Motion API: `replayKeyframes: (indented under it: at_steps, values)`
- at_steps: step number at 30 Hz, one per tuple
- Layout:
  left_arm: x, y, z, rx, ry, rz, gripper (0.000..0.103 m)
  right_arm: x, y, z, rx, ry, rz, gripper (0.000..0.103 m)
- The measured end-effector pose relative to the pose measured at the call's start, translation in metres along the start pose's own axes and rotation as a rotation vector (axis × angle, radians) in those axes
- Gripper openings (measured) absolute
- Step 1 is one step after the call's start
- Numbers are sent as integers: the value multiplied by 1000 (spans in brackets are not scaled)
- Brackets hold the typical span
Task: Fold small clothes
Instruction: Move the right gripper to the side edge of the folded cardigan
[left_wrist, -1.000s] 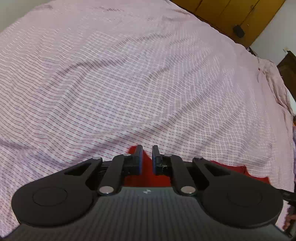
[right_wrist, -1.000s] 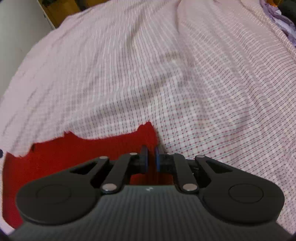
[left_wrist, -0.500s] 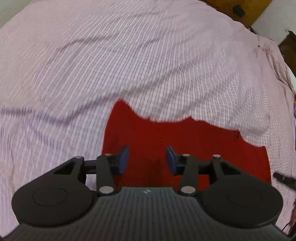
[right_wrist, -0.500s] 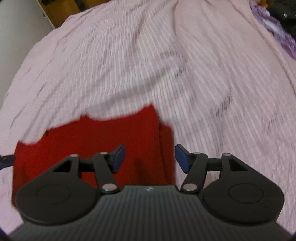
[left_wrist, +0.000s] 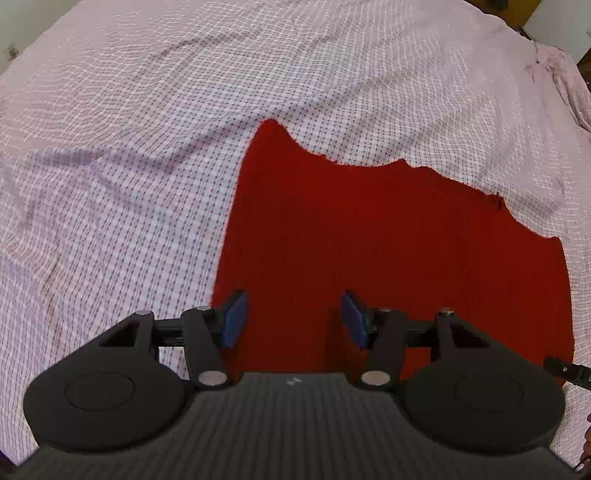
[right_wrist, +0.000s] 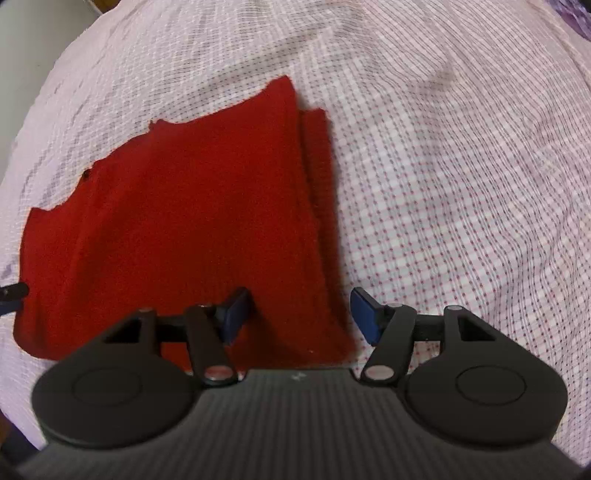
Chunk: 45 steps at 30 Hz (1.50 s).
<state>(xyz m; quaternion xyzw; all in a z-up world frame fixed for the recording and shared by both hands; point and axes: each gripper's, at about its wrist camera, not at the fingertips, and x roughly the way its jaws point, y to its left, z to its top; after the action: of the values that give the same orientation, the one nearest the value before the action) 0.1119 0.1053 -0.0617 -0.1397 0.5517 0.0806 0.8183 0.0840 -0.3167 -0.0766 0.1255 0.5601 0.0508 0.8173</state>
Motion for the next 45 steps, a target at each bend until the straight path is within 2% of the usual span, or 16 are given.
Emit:
replayKeyframes:
  at_steps: [6, 11, 14, 16, 18, 25, 29, 36, 45]
  values:
    - [-13, -5, -12, -1, -6, 16, 62, -10, -8, -20, -44, 26, -43, 66]
    - [-21, -13, -20, -8, -10, 31, 62, -23, -14, -21, -34, 34, -18, 66]
    - [-27, -18, -24, -11, -12, 35, 62, -35, -15, -18, -27, 5, 8, 67]
    - [-30, -22, -26, -3, -12, 44, 62, -43, -17, -15, 5, -25, 35, 79]
    - [-31, -25, -29, -1, -16, 50, 62, -48, -20, -13, 48, -46, 73, 82]
    - [-23, -33, -40, 4, -2, 53, 62, -32, -23, 2, 168, -25, 212, 82]
    - [-16, -37, -41, 10, 8, 72, 62, -23, -21, 2, 171, -34, 219, 82]
    - [-3, -44, -39, 36, 27, 80, 62, 7, -18, 8, 133, 1, 215, 83]
    - [4, -46, -39, 51, 36, 82, 65, 27, -18, 15, 170, 37, 227, 86]
